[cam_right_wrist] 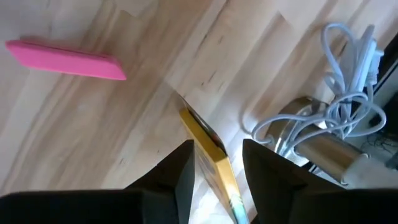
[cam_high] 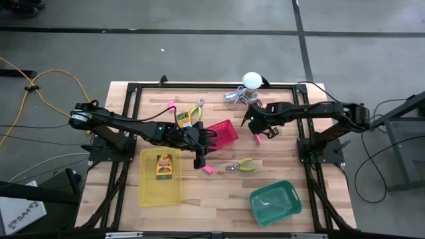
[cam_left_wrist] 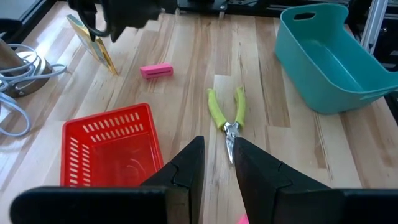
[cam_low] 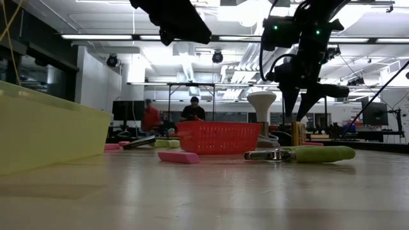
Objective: Pick & Place School Supplies
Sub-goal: Put the yellow box of crayons into the yellow bin
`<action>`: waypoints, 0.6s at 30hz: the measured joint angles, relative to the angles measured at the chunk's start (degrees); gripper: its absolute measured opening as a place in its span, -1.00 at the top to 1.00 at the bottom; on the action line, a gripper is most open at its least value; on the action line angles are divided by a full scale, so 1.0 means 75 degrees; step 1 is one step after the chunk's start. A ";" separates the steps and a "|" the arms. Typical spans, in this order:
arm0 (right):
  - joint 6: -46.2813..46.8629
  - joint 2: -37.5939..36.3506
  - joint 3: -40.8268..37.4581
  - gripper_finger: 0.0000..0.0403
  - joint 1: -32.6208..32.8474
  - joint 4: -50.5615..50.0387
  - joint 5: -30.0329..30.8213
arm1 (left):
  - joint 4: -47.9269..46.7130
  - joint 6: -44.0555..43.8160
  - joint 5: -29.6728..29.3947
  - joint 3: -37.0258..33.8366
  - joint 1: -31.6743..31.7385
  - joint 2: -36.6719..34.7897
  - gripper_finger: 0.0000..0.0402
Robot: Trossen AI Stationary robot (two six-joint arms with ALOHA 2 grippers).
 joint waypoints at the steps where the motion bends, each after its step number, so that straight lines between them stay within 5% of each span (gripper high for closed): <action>1: -0.0003 0.0000 0.0000 0.38 -0.0065 0.0005 -0.0054 | -0.0018 0.0000 0.0000 0.0000 0.0000 0.0000 0.59; 18: -0.0802 0.0050 0.0000 0.38 -0.1292 0.0315 -0.1359 | -0.0037 0.0169 0.0000 0.0000 0.0000 0.0000 0.59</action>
